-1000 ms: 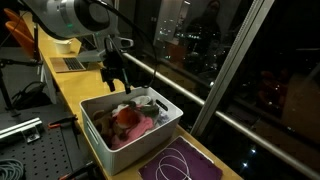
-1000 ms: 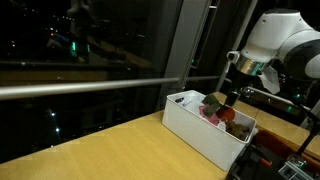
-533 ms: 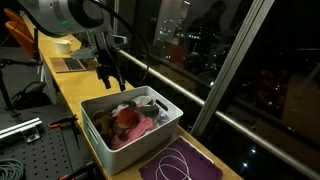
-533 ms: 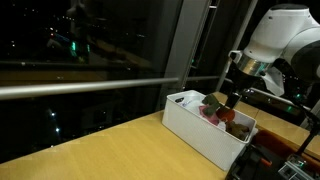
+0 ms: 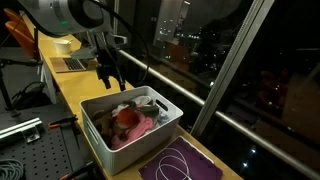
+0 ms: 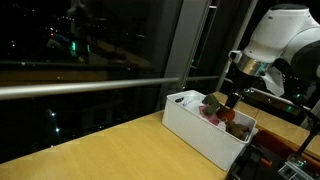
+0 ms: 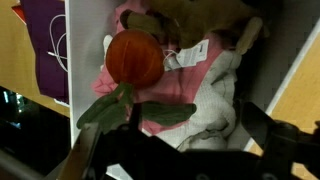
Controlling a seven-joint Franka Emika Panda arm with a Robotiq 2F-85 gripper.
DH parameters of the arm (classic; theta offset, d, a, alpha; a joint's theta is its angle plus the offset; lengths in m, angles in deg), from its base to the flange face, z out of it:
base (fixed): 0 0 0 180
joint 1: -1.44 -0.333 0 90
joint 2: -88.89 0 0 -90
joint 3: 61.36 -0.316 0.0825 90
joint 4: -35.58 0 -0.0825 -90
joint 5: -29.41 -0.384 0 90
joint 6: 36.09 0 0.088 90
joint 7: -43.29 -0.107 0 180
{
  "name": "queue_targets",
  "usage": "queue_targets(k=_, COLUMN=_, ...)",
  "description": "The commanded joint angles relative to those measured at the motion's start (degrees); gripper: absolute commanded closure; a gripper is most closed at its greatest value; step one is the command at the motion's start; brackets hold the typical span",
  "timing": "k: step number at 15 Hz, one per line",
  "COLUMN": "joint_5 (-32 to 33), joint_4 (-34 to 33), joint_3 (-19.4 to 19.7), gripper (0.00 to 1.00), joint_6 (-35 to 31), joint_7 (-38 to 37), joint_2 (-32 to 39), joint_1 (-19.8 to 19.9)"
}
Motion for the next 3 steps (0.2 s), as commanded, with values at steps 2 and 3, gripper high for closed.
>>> queue_targets(k=2, joint_5=-0.16, joint_4=-0.04, joint_3=-0.3, gripper=0.0, joint_6=0.09, joint_7=0.14, joint_2=-0.04, joint_1=0.28)
queue_targets(k=3, joint_5=-0.16, joint_4=-0.04, joint_3=-0.3, gripper=0.0, joint_6=0.09, joint_7=0.14, joint_2=-0.04, joint_1=0.28)
